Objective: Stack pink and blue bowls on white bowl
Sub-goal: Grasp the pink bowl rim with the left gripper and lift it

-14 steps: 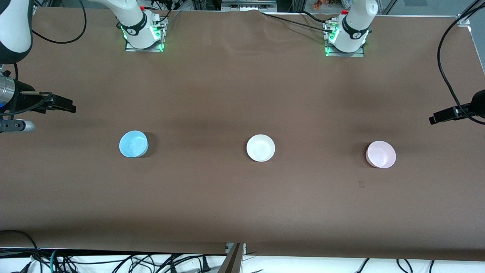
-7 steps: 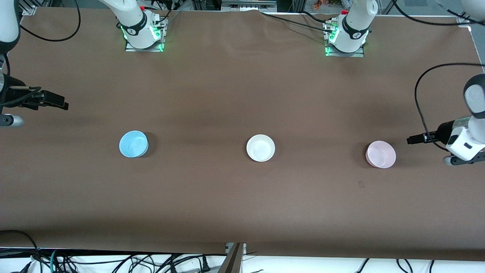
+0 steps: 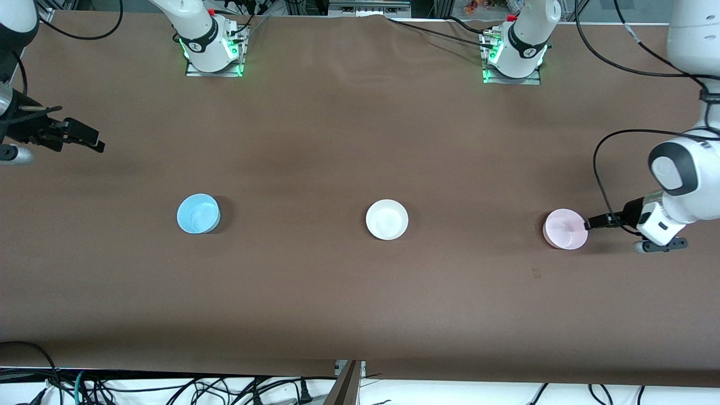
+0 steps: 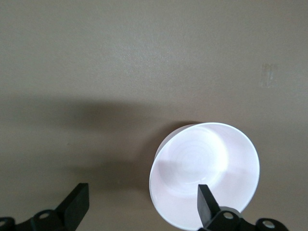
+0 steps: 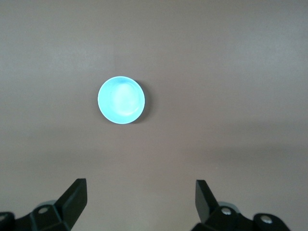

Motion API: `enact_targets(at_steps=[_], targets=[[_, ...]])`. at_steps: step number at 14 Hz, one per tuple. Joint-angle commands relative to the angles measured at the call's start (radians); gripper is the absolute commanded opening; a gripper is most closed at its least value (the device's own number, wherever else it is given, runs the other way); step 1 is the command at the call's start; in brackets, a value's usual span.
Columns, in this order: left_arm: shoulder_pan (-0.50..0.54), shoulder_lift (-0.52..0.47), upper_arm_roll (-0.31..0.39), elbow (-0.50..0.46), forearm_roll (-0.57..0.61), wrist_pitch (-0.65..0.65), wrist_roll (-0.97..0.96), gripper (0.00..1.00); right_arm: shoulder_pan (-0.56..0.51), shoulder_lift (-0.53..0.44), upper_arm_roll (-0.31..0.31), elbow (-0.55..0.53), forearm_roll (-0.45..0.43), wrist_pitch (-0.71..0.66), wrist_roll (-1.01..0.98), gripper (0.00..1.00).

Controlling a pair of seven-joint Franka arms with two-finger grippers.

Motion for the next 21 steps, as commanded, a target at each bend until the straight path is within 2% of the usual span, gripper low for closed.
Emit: enact_targets(at_steps=[1,2,3,9,12,14,15,17,21], targets=[[-0.003,-0.004,-0.003,-0.034,-0.049,0.039,0.041,0.95,-0.019,-0.026,0.035,-0.053,-0.017,0.036,0.013,0.99],[-0.004,0.0,-0.003,-0.036,-0.049,0.039,0.043,0.91,-0.019,-0.024,0.035,-0.046,-0.017,0.03,0.013,0.99],[-0.005,0.006,-0.003,-0.037,-0.05,0.041,0.043,0.83,-0.019,-0.024,0.035,-0.046,-0.017,0.03,0.01,0.99],[-0.008,0.021,-0.003,-0.037,-0.113,0.056,0.116,0.01,-0.022,-0.023,0.018,-0.03,-0.015,0.019,0.008,0.99],[-0.016,0.006,-0.013,-0.014,-0.113,0.033,0.092,0.0,-0.026,-0.004,-0.022,0.015,-0.012,-0.028,-0.006,0.99],[-0.048,-0.013,-0.029,0.028,-0.113,-0.031,0.003,0.0,-0.032,0.005,-0.03,0.071,-0.009,-0.086,-0.004,0.99],[-0.068,-0.017,-0.045,0.055,-0.112,-0.063,-0.061,0.0,-0.032,0.024,-0.053,0.108,-0.004,-0.119,-0.006,0.99],[-0.095,-0.036,-0.108,0.099,-0.102,-0.105,-0.185,0.0,-0.032,0.043,-0.071,0.153,0.0,-0.165,-0.004,0.99],[-0.19,-0.037,-0.234,0.131,-0.098,-0.105,-0.415,0.0,-0.032,0.043,-0.079,0.184,-0.013,-0.163,-0.05,0.99]])
